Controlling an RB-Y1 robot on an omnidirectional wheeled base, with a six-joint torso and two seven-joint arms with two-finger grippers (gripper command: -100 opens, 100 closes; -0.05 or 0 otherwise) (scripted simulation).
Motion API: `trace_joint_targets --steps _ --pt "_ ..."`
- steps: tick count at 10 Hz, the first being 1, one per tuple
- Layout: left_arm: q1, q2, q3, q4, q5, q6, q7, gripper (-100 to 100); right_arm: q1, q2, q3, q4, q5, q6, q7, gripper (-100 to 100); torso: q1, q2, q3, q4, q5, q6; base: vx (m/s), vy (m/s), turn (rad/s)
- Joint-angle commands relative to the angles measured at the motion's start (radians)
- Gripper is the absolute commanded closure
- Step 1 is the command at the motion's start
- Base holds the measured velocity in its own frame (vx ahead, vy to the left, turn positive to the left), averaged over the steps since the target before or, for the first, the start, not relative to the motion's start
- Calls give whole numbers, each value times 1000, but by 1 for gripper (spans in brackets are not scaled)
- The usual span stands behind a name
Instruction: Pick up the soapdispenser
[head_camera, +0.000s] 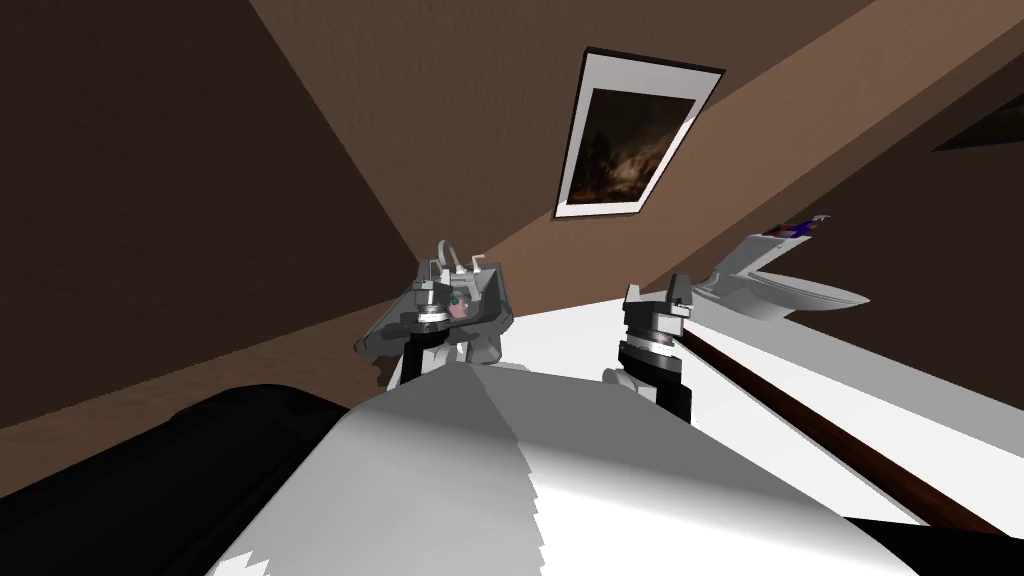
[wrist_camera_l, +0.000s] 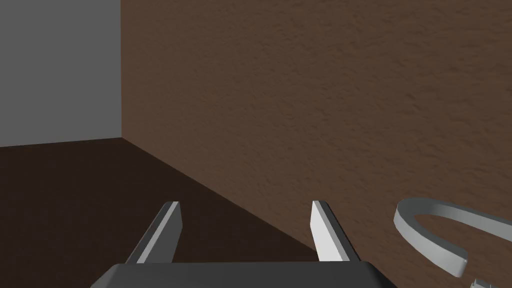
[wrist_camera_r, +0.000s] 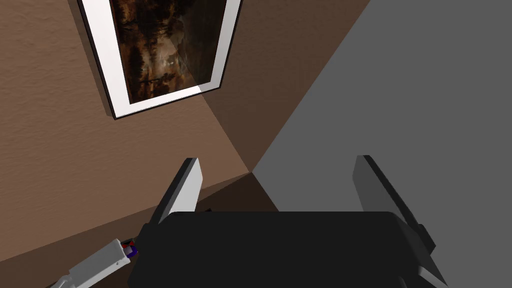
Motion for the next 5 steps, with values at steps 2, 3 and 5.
trace_joint_targets --steps 2,3,5 --pt "-47 18 1 42 8 39 1 -100 0 0 0 0 0 0 0 0 0 0 0 0 0 0 -21 7 17" --pt "-69 24 1 64 12 57 2 -100 0 0 0 0 0 0 0 0 1 1 1 0 0 0 -30 9 16" --pt "-125 37 2 121 21 104 4 -100 0 0 0 0 0 0 0 0 1 2 1 0 0 0 -43 15 22"
